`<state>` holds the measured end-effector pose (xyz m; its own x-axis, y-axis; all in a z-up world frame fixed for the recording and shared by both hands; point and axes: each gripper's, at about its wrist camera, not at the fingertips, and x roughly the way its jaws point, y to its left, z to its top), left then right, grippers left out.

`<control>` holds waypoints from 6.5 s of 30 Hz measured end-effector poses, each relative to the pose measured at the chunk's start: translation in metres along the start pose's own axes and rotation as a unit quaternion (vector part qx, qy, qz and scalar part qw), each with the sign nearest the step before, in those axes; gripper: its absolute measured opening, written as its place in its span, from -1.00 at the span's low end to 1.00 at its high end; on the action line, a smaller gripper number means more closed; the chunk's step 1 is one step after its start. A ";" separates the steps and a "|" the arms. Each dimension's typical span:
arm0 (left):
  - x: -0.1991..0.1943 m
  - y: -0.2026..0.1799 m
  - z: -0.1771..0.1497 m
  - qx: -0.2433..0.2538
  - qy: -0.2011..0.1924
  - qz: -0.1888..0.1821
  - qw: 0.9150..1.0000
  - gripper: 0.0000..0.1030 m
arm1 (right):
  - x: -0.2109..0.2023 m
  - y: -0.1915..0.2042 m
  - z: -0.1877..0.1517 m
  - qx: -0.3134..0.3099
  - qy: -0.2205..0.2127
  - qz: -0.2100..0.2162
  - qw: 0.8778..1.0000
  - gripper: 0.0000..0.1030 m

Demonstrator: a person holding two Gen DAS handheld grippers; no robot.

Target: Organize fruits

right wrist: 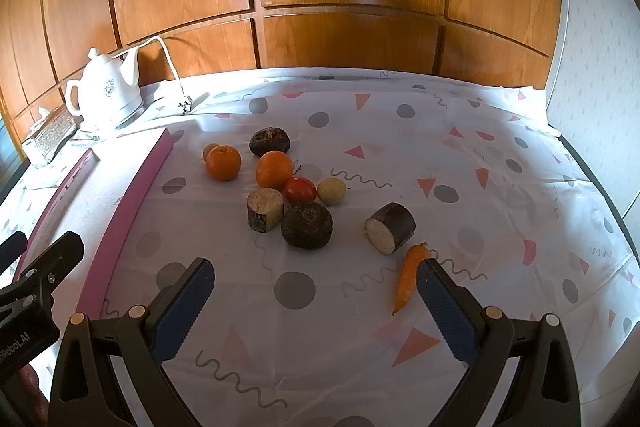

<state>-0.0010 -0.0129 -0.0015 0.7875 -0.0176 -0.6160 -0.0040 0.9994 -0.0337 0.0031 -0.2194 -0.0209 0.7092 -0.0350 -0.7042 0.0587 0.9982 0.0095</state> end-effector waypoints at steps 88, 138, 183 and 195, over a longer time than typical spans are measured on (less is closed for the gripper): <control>0.132 -0.112 0.027 0.050 0.159 -0.170 0.971 0.17 | 0.059 -0.098 -0.012 0.033 0.073 0.048 0.996 -0.51; 0.064 -0.058 0.010 0.035 0.104 -0.166 0.980 -0.35 | 0.049 -0.065 -0.013 -0.023 0.085 0.065 0.994 -0.59; 0.046 0.105 0.016 -0.122 0.074 0.015 0.990 0.03 | 0.054 0.120 0.043 -0.047 0.091 0.246 0.964 -0.40; 0.037 0.058 0.023 -0.070 0.069 -0.032 0.995 0.04 | 0.047 0.038 0.027 0.023 0.084 0.186 0.979 -0.40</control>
<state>0.0417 0.0446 -0.0082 0.6973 -0.0944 -0.7106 -0.0501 0.9824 -0.1797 0.0573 -0.1841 -0.0345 0.5628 0.3422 -0.7524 -0.1464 0.9372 0.3167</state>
